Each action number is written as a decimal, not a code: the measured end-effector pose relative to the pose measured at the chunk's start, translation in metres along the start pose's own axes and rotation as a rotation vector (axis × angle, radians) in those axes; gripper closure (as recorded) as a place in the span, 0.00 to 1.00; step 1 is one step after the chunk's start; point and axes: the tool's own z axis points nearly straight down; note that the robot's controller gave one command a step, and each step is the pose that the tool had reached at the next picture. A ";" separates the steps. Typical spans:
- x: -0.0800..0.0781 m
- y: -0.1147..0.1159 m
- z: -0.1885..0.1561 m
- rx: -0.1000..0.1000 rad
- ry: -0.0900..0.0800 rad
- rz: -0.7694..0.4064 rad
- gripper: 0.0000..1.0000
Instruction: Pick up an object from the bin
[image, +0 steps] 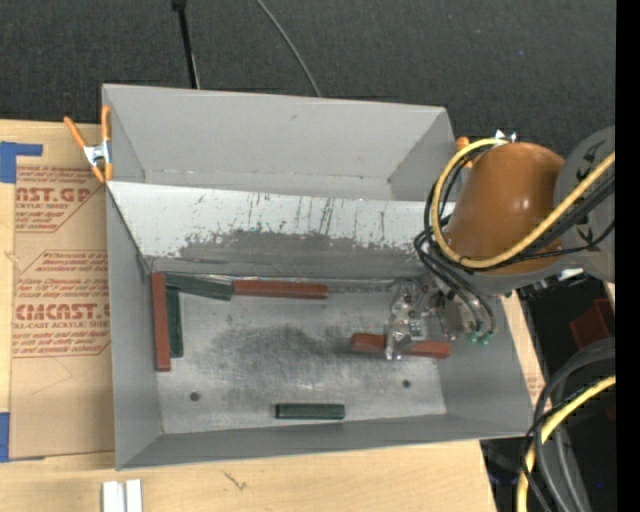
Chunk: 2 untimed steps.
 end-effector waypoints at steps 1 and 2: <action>0.000 0.000 0.000 0.000 0.000 0.000 1.00; -0.004 -0.012 -0.039 -0.001 0.005 -0.081 1.00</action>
Offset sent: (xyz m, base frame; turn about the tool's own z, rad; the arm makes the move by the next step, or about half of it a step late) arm 0.0149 -0.0460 0.1338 -0.2570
